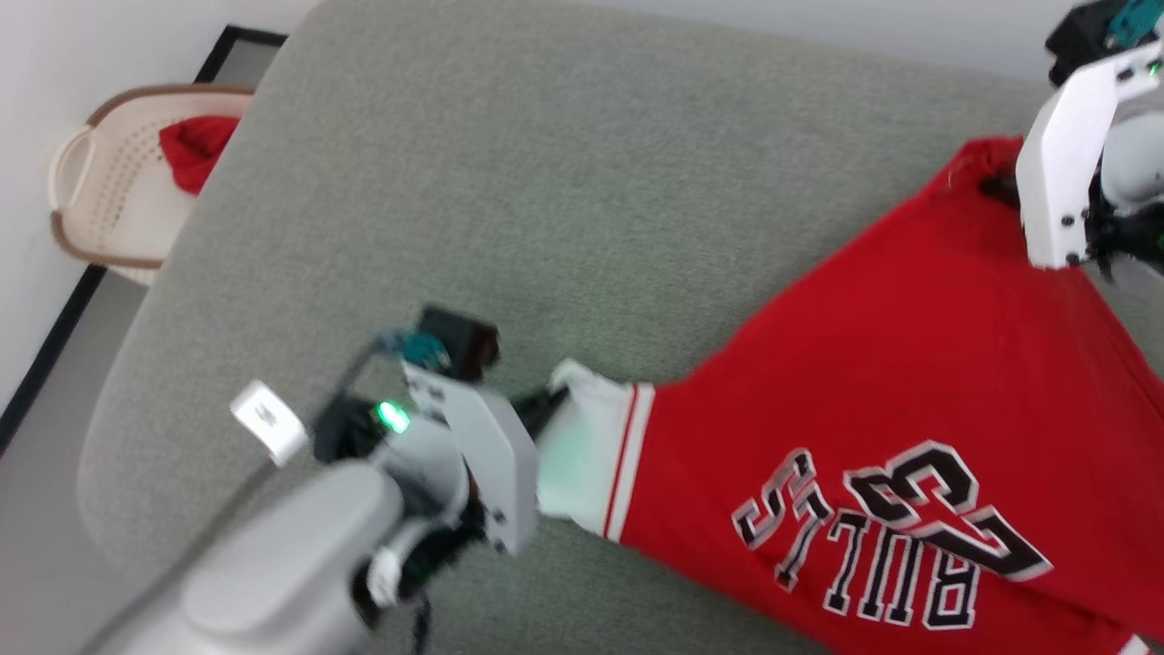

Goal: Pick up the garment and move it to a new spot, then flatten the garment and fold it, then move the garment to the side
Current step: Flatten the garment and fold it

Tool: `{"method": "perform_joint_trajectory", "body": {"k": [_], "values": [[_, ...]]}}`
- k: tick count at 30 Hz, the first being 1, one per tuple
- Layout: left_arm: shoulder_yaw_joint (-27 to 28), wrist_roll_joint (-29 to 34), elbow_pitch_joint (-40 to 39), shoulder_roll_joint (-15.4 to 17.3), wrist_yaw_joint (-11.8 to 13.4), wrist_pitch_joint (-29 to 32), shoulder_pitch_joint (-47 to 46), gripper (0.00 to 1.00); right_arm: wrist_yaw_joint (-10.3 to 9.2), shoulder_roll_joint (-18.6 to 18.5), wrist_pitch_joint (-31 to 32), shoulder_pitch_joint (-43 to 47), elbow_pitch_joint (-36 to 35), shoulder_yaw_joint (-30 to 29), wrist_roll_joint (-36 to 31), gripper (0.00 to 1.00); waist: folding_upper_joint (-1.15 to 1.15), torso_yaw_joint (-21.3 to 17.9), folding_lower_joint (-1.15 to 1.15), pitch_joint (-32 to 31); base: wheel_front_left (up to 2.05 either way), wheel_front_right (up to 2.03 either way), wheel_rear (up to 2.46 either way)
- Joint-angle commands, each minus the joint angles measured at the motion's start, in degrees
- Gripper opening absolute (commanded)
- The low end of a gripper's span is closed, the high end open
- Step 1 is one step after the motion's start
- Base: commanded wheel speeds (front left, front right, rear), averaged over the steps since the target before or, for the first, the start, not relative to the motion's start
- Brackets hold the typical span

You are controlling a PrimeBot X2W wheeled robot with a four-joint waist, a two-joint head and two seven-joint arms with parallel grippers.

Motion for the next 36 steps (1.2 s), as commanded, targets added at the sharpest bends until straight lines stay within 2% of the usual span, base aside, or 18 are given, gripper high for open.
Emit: {"method": "perform_joint_trajectory", "body": {"k": [1,9,14,19,25,36], "values": [[0.66,0.10,-0.76,1.27,0.21,1.32,-1.97,0.00,0.00,0.10,-0.91,-1.20,-0.42,0.19,0.58,0.00,0.00,-1.91,0.00,-1.80,0.00,0.00,0.00],[3.62,0.90,1.38,7.87,-1.40,11.22,-15.42,0.00,0.00,1.18,-6.87,-5.81,-2.63,0.18,2.84,0.00,0.00,-6.21,0.00,-5.53,0.00,0.00,0.00],[4.74,3.01,7.39,9.89,-4.22,13.96,-24.77,0.00,0.00,2.09,-12.67,-8.83,-3.48,0.46,1.90,0.00,0.00,-8.99,0.00,-7.60,0.00,0.00,0.00],[5.11,5.82,14.94,9.50,-6.99,13.96,-33.40,0.00,-0.02,2.65,-17.84,-11.95,-2.19,-0.38,0.86,0.00,0.00,-11.25,0.00,-9.18,0.00,0.00,0.00],[4.47,10.07,24.25,8.17,-10.00,11.17,-42.26,0.00,-0.03,4.03,-24.51,-15.24,1.35,-1.59,-1.27,0.00,0.00,-13.64,0.00,-10.76,0.00,0.00,0.00],[1.44,15.79,36.96,6.00,-15.57,5.54,-54.07,0.00,-0.06,4.82,-30.73,-19.44,6.32,-3.29,-2.68,0.00,0.00,-16.49,0.00,-11.34,0.00,0.00,0.00]]}}
